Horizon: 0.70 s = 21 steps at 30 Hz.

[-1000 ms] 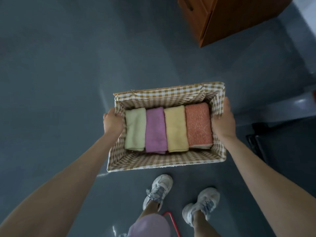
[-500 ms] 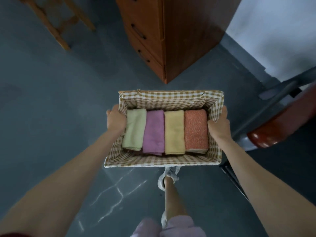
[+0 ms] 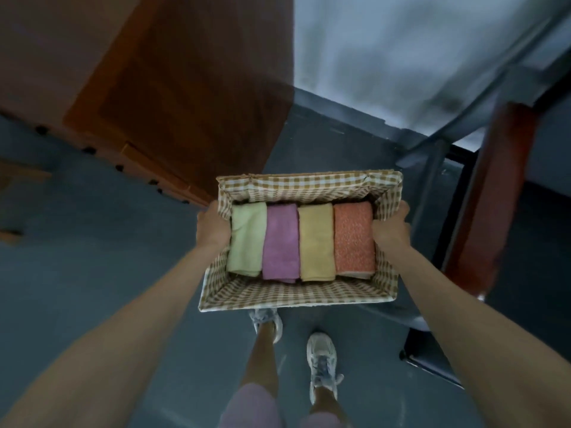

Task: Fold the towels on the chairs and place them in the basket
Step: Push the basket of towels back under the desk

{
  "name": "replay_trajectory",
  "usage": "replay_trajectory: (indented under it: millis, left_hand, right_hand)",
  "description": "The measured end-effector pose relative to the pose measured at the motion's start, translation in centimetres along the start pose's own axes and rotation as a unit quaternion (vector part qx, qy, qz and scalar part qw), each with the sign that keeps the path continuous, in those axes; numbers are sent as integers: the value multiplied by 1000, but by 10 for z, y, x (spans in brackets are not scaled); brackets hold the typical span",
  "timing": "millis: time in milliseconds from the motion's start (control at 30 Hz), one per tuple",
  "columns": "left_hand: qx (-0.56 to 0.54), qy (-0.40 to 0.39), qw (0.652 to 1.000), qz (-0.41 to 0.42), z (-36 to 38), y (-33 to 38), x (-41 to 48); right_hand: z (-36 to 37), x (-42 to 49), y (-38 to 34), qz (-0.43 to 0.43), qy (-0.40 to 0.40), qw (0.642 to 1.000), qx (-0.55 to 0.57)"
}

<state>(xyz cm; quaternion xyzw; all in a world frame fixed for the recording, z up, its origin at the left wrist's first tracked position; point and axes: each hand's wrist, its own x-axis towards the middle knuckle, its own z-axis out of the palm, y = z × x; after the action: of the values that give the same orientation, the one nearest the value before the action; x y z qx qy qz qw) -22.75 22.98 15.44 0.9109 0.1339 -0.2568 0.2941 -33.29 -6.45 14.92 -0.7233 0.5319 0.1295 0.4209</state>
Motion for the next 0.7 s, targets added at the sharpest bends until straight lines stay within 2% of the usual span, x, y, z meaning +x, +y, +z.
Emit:
replay_trajectory:
  millis: [233,533,700]
  left_hand:
    - [61,-37,997,18,34,61,116]
    - [48,-15,995,91,64,148,226]
    - [66,11,989,134,94,174,282]
  right_hand:
    - [0,71,-15,53,20,991,119]
    - [9,169,-57,14,86,977,192]
    - [27,222,-59,-12,139,978,158]
